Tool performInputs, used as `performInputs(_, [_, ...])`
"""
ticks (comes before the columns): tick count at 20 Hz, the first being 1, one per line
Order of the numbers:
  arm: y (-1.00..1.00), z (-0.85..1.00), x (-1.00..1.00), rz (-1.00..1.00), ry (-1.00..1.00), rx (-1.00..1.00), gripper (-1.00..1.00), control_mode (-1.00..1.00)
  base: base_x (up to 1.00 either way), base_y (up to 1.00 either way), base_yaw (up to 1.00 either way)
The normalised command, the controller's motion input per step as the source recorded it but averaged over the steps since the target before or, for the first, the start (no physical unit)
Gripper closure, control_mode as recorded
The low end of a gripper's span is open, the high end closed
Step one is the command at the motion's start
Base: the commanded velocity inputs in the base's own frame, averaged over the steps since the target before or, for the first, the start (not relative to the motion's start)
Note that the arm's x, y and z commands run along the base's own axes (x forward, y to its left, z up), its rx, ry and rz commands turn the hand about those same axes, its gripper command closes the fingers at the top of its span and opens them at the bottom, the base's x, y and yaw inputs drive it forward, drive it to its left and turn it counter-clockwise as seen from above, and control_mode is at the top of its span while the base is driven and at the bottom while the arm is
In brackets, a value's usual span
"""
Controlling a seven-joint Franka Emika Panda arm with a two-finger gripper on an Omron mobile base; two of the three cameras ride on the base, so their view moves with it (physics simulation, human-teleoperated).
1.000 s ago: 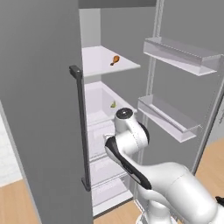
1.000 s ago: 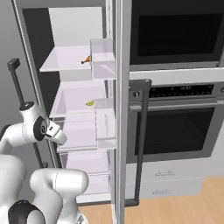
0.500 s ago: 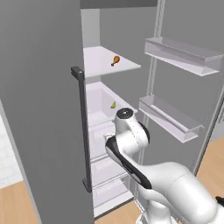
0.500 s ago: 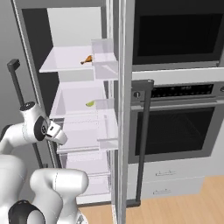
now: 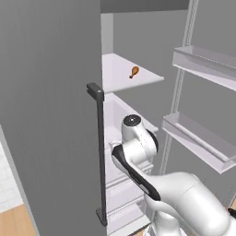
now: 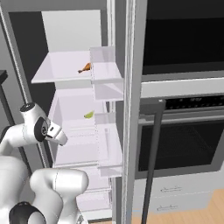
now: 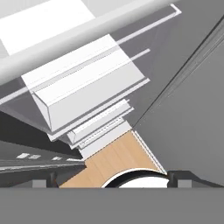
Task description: Place one lemon wedge and one chicken drumstick in each tupperware on the nearby counter, to pack two identical lunches.
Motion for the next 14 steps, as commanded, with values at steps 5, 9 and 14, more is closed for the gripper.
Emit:
performInputs(5, [-0.09,0.25,0.01,-0.01,0.00,0.02,-1.00,-1.00,0.08,-0.03,0.00])
performInputs(9, [-0.20,0.53,-0.02,-0.06,-0.04,0.02,-1.00,-1.00,0.00,0.00,0.00])
performInputs(14, [-0.45,0.86,-0.18,-0.06,-0.27,0.03,-1.00,-1.00,0.00,0.00,0.00])
